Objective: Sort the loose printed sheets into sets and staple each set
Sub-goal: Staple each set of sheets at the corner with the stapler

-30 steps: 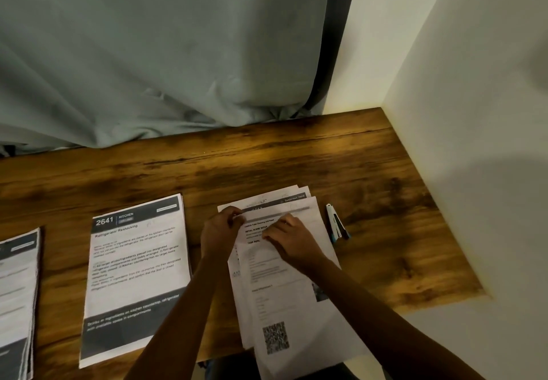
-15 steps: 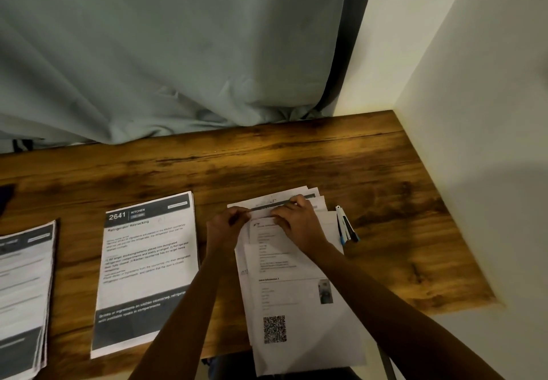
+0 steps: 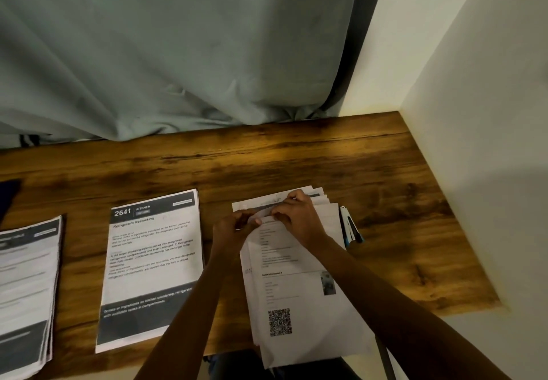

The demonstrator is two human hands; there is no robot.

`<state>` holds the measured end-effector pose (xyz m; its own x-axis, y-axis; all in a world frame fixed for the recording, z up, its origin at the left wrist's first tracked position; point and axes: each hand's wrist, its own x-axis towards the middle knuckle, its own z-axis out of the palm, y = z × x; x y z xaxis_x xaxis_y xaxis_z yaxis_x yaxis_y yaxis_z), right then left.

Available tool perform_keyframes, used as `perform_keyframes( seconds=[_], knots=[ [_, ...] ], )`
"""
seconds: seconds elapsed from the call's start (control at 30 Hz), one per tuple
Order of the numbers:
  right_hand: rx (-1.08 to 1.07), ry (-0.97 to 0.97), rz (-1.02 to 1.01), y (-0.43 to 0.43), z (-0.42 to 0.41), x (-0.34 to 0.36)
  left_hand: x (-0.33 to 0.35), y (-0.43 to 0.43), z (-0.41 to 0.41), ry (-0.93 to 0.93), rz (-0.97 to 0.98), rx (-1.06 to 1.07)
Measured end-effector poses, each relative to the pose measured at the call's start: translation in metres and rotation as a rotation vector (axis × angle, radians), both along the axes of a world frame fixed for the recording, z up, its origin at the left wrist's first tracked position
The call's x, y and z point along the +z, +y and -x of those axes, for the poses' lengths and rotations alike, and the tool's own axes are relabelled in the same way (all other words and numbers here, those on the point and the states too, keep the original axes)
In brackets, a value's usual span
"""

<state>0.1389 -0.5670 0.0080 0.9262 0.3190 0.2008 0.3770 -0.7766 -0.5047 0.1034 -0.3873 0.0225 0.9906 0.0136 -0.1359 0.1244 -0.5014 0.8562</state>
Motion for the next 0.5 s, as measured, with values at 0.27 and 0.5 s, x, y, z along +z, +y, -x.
perform_keyframes(
  seconds=[0.27,0.5],
  knots=[
    [-0.016,0.003,-0.037,0.0,-0.007,0.002,-0.011,0.0,-0.001,0.028,-0.009,0.115],
    [-0.012,0.113,0.09,-0.032,-0.006,-0.001,-0.014,0.003,0.006,0.028,0.086,0.108]
  ],
)
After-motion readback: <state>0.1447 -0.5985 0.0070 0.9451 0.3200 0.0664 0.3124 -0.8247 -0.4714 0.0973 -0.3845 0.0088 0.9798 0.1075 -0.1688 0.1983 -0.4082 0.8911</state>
